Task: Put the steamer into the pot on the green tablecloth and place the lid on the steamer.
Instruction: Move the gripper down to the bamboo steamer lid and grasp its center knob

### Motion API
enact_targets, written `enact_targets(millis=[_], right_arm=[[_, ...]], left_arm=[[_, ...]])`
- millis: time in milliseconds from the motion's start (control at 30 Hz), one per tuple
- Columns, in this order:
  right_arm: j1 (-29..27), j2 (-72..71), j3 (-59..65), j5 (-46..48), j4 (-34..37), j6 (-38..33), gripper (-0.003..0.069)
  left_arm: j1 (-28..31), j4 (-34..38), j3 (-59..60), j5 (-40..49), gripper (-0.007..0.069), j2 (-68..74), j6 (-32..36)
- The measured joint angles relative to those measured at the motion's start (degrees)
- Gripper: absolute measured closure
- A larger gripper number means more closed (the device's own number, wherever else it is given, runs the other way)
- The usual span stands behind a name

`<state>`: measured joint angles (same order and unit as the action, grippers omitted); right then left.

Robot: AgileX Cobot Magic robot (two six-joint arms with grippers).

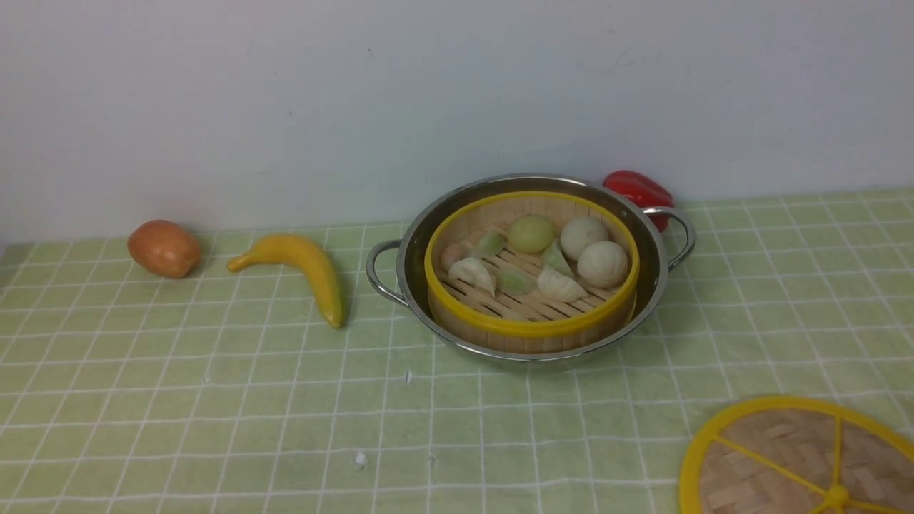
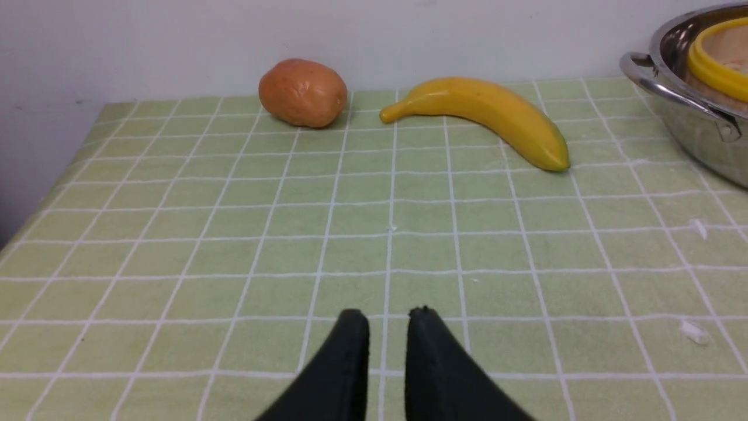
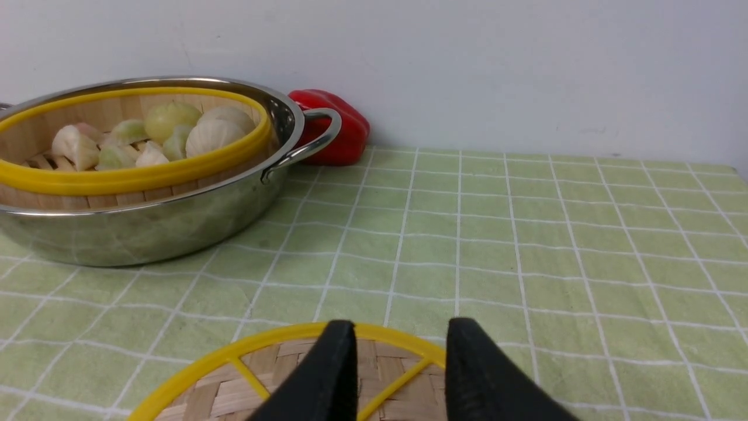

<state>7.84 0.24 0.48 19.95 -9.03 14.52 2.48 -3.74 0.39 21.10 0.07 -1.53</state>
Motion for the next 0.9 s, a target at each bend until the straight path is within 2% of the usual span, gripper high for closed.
enact_targets(millis=[667, 900], right_arm=[[0.0, 0.0, 0.0, 0.0, -0.05, 0.0, 0.0419], [0.0, -0.04, -3.49, -3.14, 1.55, 1.78, 0.0419]], left_arm=[[0.0, 0.11, 0.0, 0.0, 0.0498, 0.0, 0.0], [0.0, 0.11, 0.0, 0.0, 0.0489, 0.0, 0.0]])
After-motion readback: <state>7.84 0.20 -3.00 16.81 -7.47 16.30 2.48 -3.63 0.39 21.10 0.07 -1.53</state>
